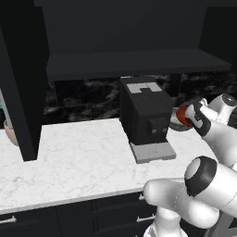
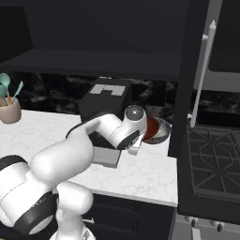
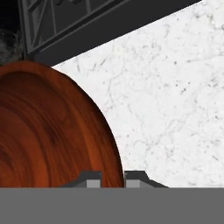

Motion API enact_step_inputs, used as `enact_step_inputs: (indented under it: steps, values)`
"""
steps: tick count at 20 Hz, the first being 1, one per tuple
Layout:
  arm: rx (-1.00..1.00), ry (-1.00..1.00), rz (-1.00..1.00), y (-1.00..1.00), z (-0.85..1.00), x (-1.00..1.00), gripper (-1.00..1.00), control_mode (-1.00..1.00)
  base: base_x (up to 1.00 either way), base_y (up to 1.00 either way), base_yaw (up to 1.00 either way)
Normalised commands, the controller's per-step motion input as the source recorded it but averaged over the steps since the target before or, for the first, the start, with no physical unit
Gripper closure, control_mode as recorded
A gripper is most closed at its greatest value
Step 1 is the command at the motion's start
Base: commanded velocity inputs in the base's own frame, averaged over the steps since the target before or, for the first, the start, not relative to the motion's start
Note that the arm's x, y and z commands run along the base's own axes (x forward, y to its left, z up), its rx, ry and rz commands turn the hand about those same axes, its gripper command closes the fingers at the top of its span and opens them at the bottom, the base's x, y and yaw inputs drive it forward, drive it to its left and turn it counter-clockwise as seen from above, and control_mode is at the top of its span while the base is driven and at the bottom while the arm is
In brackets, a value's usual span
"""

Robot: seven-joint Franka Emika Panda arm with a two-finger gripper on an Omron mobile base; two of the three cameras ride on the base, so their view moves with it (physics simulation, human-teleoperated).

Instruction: Pick up the bowls on the counter and stack them on top of one another in the open cabinet. Place the smaller bowl on top of the larger bowl.

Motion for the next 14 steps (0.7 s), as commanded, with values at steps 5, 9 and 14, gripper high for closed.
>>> enact_step_inputs:
  steps: [5,9,14]
  values:
    - [0.0,0.01,0.07,-0.58,0.0,0.59,1.0,-1.0,0.0,0.0,0.0]
    - [0.0,0.0,0.04,-0.21,-0.09,0.6,1.0,-1.0,0.0,0.0,0.0]
    - [0.0,0.09,0.02,-0.27,-0.32,0.49,1.0,-1.0,0.0,0.0,0.0]
